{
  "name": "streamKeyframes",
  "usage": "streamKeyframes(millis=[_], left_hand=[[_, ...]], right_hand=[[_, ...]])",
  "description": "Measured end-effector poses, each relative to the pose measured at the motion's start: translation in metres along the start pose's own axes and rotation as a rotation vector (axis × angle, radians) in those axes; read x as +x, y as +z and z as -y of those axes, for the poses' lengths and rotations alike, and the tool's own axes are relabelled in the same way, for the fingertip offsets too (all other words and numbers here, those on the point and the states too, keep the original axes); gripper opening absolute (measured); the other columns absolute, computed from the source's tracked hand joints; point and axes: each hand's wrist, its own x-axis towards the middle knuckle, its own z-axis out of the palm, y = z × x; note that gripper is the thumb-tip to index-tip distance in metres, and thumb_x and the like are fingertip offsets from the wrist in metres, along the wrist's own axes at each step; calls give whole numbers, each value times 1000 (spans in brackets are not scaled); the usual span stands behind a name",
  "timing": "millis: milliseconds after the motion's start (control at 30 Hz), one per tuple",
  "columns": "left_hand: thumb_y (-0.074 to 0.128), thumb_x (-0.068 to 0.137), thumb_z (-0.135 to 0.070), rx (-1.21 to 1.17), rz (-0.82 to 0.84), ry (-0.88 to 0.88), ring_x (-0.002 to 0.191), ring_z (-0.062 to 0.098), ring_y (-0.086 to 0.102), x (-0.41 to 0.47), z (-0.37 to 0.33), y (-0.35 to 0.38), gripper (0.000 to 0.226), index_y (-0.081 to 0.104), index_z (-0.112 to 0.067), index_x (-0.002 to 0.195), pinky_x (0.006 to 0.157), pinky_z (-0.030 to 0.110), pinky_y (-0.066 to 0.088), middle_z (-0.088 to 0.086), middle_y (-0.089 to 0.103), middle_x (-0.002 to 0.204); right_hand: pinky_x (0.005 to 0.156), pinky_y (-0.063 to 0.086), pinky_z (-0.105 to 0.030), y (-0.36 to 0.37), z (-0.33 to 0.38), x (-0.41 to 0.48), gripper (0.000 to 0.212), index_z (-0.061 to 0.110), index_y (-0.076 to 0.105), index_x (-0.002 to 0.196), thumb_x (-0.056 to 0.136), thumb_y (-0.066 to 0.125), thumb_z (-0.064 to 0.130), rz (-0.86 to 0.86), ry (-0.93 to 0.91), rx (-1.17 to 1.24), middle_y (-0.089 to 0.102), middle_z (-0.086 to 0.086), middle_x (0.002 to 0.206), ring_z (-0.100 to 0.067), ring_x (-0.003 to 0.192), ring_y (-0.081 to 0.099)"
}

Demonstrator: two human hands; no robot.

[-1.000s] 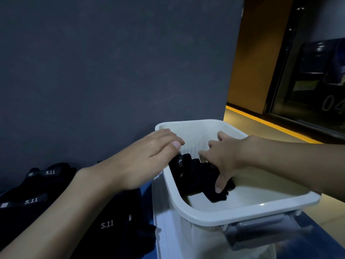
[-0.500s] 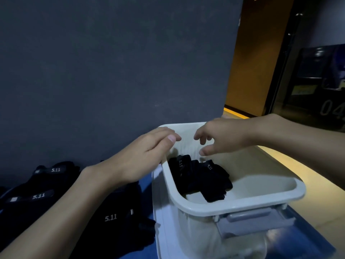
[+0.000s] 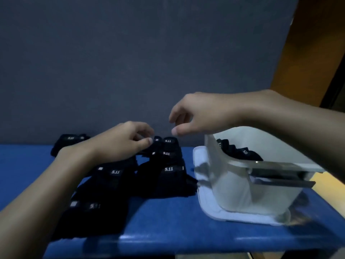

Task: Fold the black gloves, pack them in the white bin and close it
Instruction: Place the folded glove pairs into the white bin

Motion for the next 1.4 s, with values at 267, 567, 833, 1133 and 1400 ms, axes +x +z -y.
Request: streamKeyframes(millis=[267, 567, 833, 1133, 1400], left_hand=[[69, 90, -32, 192, -51, -184, 114, 11, 56, -95, 50, -10, 35, 62, -27, 123, 88, 20, 39, -6, 60, 123], [61, 88, -56, 151, 203, -455, 95, 9, 64, -128, 81, -14, 43, 54, -37, 126, 88, 28, 50, -8, 63, 110], [74, 85, -45, -80, 226, -439, 83, 7, 69, -134, 87, -7, 38, 62, -32, 119, 66, 15, 50, -6, 70, 99], [78, 84, -22, -320, 115, -344, 71, 19, 67, -139, 81, -18, 23, 68, -33, 102, 65, 39, 57, 8, 71, 100], [75, 87, -13, -361, 87, -151, 67, 21, 62, -128, 41, -47, 29, 67, -32, 107, 62, 43, 48, 14, 68, 104]], right_hand=[[92, 52, -34, 78, 73, 21, 37, 19, 66, 118, 89, 66, 43, 137, -127, 125, 70, 4, 108, -16, 98, 64], [80, 53, -31, 154, 99, 28, 31, 24, 63, 111, 90, 64, 46, 222, -114, 350, 65, 4, 94, -14, 86, 63], [75, 52, -32, 171, 101, 32, 33, 23, 54, 107, 85, 71, 42, 180, -101, 400, 61, 5, 92, -13, 81, 60], [80, 41, -20, 170, 104, 31, 66, 22, 42, 138, 83, 73, 42, 188, -81, 530, 53, 9, 110, -5, 87, 52], [80, 52, -31, 127, 94, 19, 33, 21, 63, 107, 82, 76, 39, 237, -73, 853, 70, -1, 98, -7, 85, 63]])
